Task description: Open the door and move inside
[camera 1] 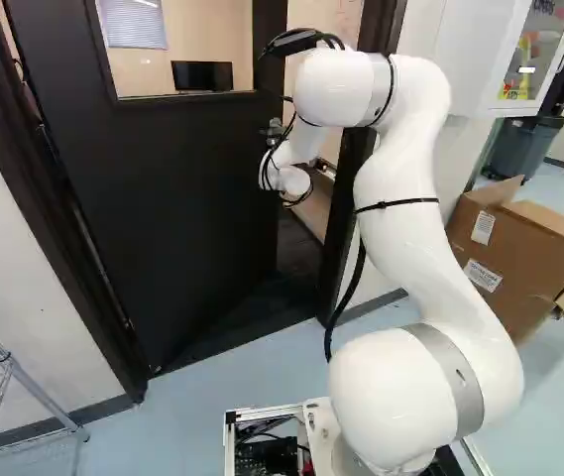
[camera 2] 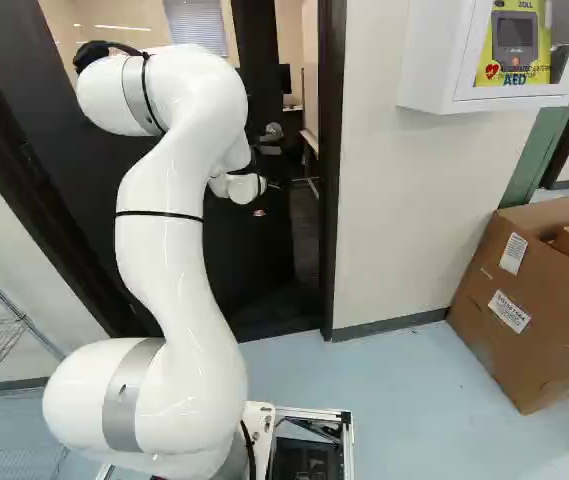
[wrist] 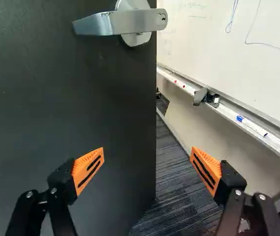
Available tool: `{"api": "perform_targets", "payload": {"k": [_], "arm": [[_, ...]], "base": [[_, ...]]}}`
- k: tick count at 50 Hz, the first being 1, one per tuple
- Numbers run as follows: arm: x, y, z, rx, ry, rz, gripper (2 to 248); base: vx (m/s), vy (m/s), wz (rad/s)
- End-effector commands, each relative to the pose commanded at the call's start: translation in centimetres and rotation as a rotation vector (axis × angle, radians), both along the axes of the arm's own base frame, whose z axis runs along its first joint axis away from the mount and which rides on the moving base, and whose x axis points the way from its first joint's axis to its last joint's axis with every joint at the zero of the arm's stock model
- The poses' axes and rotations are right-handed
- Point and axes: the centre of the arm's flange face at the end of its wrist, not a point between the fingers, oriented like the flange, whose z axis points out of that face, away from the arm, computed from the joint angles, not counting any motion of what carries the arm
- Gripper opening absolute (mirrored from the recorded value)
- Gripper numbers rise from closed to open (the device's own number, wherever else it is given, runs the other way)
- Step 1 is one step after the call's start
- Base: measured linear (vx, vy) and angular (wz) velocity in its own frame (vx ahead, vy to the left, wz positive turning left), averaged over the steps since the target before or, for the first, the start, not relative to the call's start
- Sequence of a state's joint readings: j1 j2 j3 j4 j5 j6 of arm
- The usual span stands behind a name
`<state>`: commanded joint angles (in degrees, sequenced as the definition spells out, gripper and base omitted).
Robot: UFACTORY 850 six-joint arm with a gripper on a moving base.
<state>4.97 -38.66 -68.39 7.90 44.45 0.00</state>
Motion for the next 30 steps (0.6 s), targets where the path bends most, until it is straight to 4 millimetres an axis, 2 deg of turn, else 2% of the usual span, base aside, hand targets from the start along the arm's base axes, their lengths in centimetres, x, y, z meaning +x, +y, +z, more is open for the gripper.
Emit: {"api": "perform_targets", "payload": {"k": [30], "arm": [[-5.9, -0.1, 1.0, -0.004, 0.048, 0.007, 247]], "base": [[0.0, 0.0, 0.0]]}}
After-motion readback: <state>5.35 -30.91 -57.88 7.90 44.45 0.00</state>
